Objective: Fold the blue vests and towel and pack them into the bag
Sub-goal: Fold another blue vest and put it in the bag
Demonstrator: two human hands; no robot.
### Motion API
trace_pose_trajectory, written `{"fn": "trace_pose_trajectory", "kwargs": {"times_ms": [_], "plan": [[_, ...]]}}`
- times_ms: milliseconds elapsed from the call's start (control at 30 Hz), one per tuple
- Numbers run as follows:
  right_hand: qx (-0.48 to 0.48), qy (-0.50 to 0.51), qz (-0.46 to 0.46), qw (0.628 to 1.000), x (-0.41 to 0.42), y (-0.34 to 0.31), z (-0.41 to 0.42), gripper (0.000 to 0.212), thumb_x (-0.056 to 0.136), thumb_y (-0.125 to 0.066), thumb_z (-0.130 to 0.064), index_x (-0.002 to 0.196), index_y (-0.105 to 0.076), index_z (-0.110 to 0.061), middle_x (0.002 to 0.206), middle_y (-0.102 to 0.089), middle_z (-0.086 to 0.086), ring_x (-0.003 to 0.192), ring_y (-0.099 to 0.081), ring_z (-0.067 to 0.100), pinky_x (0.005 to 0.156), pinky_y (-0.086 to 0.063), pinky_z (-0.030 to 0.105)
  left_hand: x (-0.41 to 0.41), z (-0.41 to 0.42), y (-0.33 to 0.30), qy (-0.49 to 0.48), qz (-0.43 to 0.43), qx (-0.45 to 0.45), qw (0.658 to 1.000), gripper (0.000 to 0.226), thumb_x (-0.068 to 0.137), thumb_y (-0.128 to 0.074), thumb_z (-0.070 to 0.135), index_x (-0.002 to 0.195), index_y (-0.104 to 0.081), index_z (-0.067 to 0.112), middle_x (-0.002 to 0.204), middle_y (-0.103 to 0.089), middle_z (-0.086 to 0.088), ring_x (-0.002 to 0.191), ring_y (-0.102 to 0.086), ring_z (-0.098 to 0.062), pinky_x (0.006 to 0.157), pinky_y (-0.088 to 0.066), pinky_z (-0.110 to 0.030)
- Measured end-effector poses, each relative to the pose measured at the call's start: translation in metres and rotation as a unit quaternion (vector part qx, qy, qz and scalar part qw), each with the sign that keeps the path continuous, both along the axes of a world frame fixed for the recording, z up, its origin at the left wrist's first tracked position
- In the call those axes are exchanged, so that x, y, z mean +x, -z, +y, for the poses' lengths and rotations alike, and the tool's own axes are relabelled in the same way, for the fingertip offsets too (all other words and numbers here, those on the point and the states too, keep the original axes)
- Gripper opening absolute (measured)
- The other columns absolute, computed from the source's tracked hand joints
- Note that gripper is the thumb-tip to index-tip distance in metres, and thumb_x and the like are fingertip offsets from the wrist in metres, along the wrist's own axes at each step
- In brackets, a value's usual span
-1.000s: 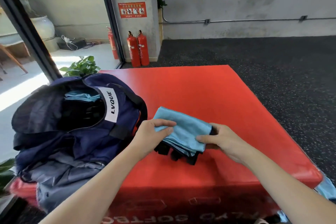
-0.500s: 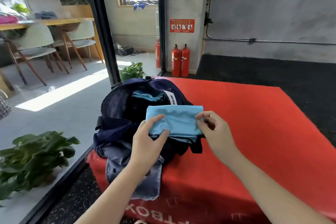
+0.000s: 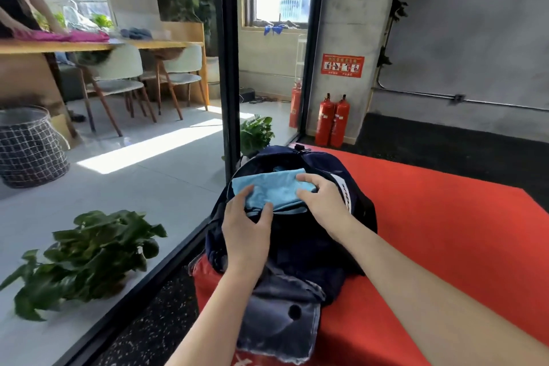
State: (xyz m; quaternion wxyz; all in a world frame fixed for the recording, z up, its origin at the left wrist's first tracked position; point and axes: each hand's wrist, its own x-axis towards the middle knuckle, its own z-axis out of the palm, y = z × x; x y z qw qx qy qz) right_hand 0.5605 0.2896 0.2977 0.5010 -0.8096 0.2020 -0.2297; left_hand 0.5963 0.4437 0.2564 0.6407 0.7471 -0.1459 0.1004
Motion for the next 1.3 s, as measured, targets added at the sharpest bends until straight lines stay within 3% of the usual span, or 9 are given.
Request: {"fn": "trace_pose_trajectory", "kwargs": {"times_ms": [200, 400, 533, 633, 800, 867, 1067, 1167, 1300], "plan": [[0.024, 0.049, 0.019, 0.998, 0.031, 0.001, -0.016, 0.040, 0.092, -0.061, -0.008, 0.131, -0.063, -0.017, 0.117, -0.064, -0.001, 0.077, -0.057, 0.002, 0.058, -0.040, 0.001, 0.035, -0.028, 0.001, 0.041, 0.038, -0.014, 0.998, 0.050, 0.091, -0.071, 0.023, 0.137, -0.054, 0.030, 0.130, -0.056, 0.017, 0.116, -0.049, 0.003, 0.100, -0.035, -0.017], [0.010, 0.094, 0.036, 0.995, 0.038, 0.000, -0.036, 0.042, 0.094, -0.061, -0.010, 0.135, -0.061, -0.017, 0.095, -0.062, -0.018, 0.116, -0.061, 0.032, 0.089, -0.049, 0.034, 0.062, -0.058, 0.000, 0.075, 0.087, -0.030, 0.993, 0.048, 0.089, -0.073, 0.021, 0.134, -0.057, 0.031, 0.127, -0.060, 0.016, 0.120, -0.054, -0.003, 0.107, -0.041, -0.024], [0.002, 0.120, 0.071, 0.990, 0.044, 0.007, -0.049, 0.046, 0.092, -0.062, -0.015, 0.137, -0.060, -0.017, 0.120, -0.064, -0.009, 0.090, -0.062, 0.012, 0.080, -0.044, 0.027, 0.079, -0.074, -0.006, 0.091, 0.089, 0.003, 0.992, 0.047, 0.088, -0.072, 0.022, 0.133, -0.059, 0.030, 0.127, -0.062, 0.014, 0.119, -0.055, -0.006, 0.107, -0.041, -0.025], [0.015, 0.143, 0.075, 0.987, 0.050, 0.013, -0.056, 0.041, 0.091, -0.064, -0.018, 0.131, -0.064, -0.017, 0.095, -0.058, -0.020, 0.084, -0.052, 0.009, 0.081, -0.041, 0.027, 0.100, -0.083, -0.015, 0.111, 0.073, 0.063, 0.989, 0.046, 0.086, -0.072, 0.022, 0.130, -0.062, 0.030, 0.125, -0.064, 0.011, 0.114, -0.058, -0.009, 0.102, -0.042, -0.023], [-0.047, 0.160, 0.077, 0.983, 0.056, 0.014, -0.056, 0.049, 0.099, -0.055, -0.023, 0.147, -0.049, -0.017, 0.139, -0.059, 0.001, 0.104, -0.059, 0.017, 0.079, -0.032, 0.018, 0.129, -0.095, -0.030, 0.156, 0.033, 0.161, 0.974, 0.050, 0.086, -0.072, 0.026, 0.135, -0.060, 0.028, 0.129, -0.063, 0.010, 0.114, -0.057, -0.009, 0.098, -0.036, -0.018], [-0.056, 0.162, 0.065, 0.983, 0.063, 0.015, -0.058, 0.050, 0.100, -0.053, -0.020, 0.150, -0.045, -0.018, 0.139, -0.059, 0.004, 0.099, -0.061, 0.017, 0.078, -0.034, 0.020, 0.137, -0.100, -0.035, 0.168, 0.008, 0.186, 0.968, 0.051, 0.087, -0.072, 0.027, 0.137, -0.058, 0.026, 0.133, -0.062, 0.008, 0.122, -0.055, -0.011, 0.103, -0.034, -0.020], [-0.080, 0.148, 0.057, 0.984, 0.083, 0.018, -0.076, 0.049, 0.102, -0.051, -0.017, 0.151, -0.042, -0.021, 0.144, -0.054, 0.004, 0.126, -0.054, 0.023, 0.090, -0.038, 0.023, 0.157, -0.114, -0.033, 0.203, -0.041, 0.252, 0.945, 0.054, 0.097, -0.064, 0.028, 0.147, -0.048, 0.020, 0.146, -0.054, 0.002, 0.135, -0.047, -0.015, 0.100, -0.026, -0.014], [-0.091, 0.115, 0.150, 0.978, 0.091, 0.030, -0.085, 0.054, 0.105, -0.044, -0.031, 0.156, -0.030, -0.023, 0.151, -0.045, 0.013, 0.130, -0.049, 0.032, 0.097, -0.042, 0.036, 0.167, -0.118, -0.021, 0.213, -0.012, 0.285, 0.934, 0.050, 0.101, -0.056, 0.033, 0.149, -0.045, 0.021, 0.149, -0.050, -0.003, 0.138, -0.044, -0.022, 0.107, -0.030, -0.025], [-0.106, 0.095, 0.267, 0.953, 0.098, 0.045, -0.098, 0.063, 0.104, -0.032, -0.050, 0.159, -0.021, -0.023, 0.161, -0.028, 0.019, 0.148, -0.025, 0.037, 0.120, -0.024, 0.045, 0.179, -0.121, -0.004, 0.205, 0.040, 0.336, 0.919, 0.056, 0.101, -0.046, 0.050, 0.146, -0.048, 0.017, 0.148, -0.051, -0.010, 0.136, -0.046, -0.029, 0.109, -0.034, -0.034]]}}
